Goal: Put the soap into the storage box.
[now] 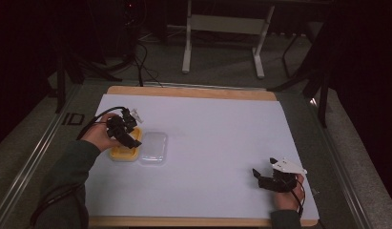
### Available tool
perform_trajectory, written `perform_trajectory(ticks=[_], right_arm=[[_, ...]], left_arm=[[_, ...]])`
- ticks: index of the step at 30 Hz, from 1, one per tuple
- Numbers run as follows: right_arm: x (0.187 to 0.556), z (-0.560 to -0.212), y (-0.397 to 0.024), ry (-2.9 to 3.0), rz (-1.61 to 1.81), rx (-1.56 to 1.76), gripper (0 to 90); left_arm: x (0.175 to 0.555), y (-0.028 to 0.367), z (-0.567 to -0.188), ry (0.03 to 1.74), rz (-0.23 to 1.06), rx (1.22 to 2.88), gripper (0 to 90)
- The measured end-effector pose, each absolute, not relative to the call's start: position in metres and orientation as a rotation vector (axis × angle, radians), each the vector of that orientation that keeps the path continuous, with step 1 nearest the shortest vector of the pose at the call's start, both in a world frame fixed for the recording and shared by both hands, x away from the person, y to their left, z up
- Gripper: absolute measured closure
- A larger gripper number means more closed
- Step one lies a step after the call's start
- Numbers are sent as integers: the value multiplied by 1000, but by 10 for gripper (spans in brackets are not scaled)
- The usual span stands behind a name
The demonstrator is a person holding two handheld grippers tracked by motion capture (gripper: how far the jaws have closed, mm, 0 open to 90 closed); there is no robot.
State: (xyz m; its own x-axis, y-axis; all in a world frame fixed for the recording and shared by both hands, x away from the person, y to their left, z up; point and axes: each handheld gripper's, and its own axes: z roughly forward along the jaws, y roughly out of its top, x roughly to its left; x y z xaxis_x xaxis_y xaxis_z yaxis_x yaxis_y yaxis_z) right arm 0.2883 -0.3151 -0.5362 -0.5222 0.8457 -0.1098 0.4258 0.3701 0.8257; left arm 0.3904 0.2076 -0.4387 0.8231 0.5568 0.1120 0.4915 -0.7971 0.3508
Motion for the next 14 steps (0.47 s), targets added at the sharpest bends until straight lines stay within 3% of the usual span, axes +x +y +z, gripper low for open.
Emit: perform_trajectory(ticks=[4, 14], right_arm=[[288, -536, -315, 2105, 1044, 1097, 170], [289, -536, -315, 2106, 1045, 1099, 170]], left_arm=[[383, 200, -438, 750, 314, 2682, 391], [364, 185, -443, 689, 350, 2627, 381]])
